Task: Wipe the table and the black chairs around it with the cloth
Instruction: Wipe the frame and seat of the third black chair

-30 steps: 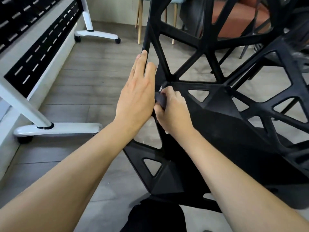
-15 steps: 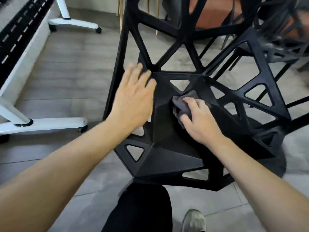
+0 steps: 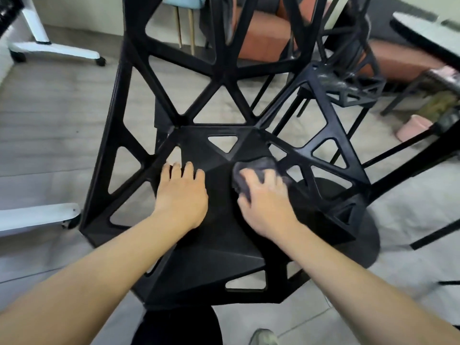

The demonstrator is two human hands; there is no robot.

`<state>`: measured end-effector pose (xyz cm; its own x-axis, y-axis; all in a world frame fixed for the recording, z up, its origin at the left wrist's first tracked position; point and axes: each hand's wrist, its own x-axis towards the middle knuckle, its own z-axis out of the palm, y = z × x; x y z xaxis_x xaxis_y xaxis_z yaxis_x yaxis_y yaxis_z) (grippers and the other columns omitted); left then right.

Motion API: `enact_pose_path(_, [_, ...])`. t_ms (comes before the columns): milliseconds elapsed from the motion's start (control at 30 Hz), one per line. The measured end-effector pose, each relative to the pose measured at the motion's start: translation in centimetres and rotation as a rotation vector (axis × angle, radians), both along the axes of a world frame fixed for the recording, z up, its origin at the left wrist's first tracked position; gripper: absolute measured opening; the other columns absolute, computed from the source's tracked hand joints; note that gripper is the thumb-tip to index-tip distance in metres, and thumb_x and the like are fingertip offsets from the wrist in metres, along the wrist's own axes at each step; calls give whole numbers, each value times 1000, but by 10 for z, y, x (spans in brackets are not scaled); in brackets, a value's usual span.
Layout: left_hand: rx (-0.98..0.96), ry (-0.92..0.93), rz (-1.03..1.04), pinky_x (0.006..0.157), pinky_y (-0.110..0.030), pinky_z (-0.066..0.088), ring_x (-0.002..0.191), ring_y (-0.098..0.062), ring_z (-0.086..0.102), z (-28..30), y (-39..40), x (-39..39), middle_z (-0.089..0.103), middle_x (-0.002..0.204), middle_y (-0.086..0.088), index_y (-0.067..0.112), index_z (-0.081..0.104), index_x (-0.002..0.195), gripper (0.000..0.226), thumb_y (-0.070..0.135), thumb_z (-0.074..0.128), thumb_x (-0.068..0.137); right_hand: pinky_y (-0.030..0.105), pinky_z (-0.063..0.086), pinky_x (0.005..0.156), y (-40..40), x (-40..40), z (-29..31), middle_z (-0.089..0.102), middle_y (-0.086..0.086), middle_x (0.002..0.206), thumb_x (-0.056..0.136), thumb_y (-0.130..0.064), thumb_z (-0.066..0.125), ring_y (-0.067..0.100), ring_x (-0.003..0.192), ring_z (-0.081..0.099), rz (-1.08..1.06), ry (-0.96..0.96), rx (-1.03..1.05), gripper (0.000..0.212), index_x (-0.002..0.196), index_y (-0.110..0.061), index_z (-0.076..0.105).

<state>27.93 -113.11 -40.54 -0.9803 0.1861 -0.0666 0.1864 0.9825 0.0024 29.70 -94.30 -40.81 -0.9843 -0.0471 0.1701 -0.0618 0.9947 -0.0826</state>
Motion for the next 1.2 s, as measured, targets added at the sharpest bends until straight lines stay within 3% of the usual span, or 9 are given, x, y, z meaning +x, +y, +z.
enact_pose_path(133, [60, 25, -96, 120, -45, 17, 147, -35, 22, 3, 25, -49, 18, 163, -12, 12, 28, 150, 56, 20, 47, 98, 43, 42, 104, -2, 15, 8, 46, 10, 135, 97, -37, 54, 31, 116, 48, 252, -104, -125, 49, 145, -38, 45])
enact_pose_path(200, [84, 47, -160, 122, -42, 13, 150, -32, 18, -3, 27, -75, 17, 165, -10, 13, 26, 152, 55, 21, 43, 100, 45, 45, 100, 12, -11, -1, 50, 9, 131, 95, -34, 58, 33, 112, 52, 188, 11, -74, 45, 139, -38, 52])
enact_pose_path(367, [166, 97, -44, 126, -40, 3, 155, -25, 3, -30, 20, -93, 1, 168, -9, 9, 3, 160, 63, 33, 22, 105, 47, 46, 81, 21, -92, -21, 54, 17, 106, 90, -29, 63, 39, 92, 53, 53, 219, 158, 30, 119, -22, 62])
enact_pose_path(500, [147, 124, 28, 126, -38, -3, 155, -24, -5, -32, 24, -91, -7, 167, -12, 4, -4, 158, 66, 37, 18, 105, 49, 45, 78, 14, -153, -22, 56, 20, 97, 86, -24, 66, 41, 88, 54, 10, 336, 218, 26, 110, -13, 63])
enact_pose_path(700, [96, 146, 36, 126, -39, -2, 155, -24, -5, -33, 25, -93, -7, 167, -14, 2, -2, 158, 64, 35, 15, 106, 45, 38, 90, 1, -195, -14, 54, 16, 110, 93, -29, 60, 38, 104, 50, -115, 230, 179, 22, 112, -16, 56])
enact_pose_path(833, [83, 143, 26, 126, -40, -1, 155, -26, -3, -31, 27, -92, -6, 167, -15, 1, -1, 158, 63, 34, 15, 106, 45, 37, 95, 6, -195, -8, 51, 16, 117, 99, -32, 52, 38, 110, 47, -64, 176, 187, 22, 115, -19, 59])
enact_pose_path(933, [102, 166, 35, 126, -40, 1, 155, -27, 2, -30, 30, -91, 1, 167, -17, 0, 5, 157, 61, 31, 18, 107, 46, 38, 94, 1, -195, -3, 49, 16, 120, 100, -31, 50, 38, 113, 46, 8, 140, 199, 25, 120, -18, 58])
enact_pose_path(1033, [130, 189, 79, 126, -39, 9, 152, -31, 18, -26, 34, -87, 21, 162, -22, -4, 21, 153, 57, 21, 26, 103, 48, 40, 89, -38, -189, -2, 51, 17, 114, 96, -31, 57, 38, 108, 49, 248, 161, 126, 22, 114, -20, 62])
enact_pose_path(1200, [131, 252, 155, 117, -45, 33, 126, -42, 51, -33, 25, -81, 57, 126, -27, -10, 53, 128, 51, 10, 27, 89, 42, 35, 93, -84, -197, 0, 49, 11, 117, 101, -32, 48, 33, 109, 47, 430, 138, 102, 21, 117, -26, 61])
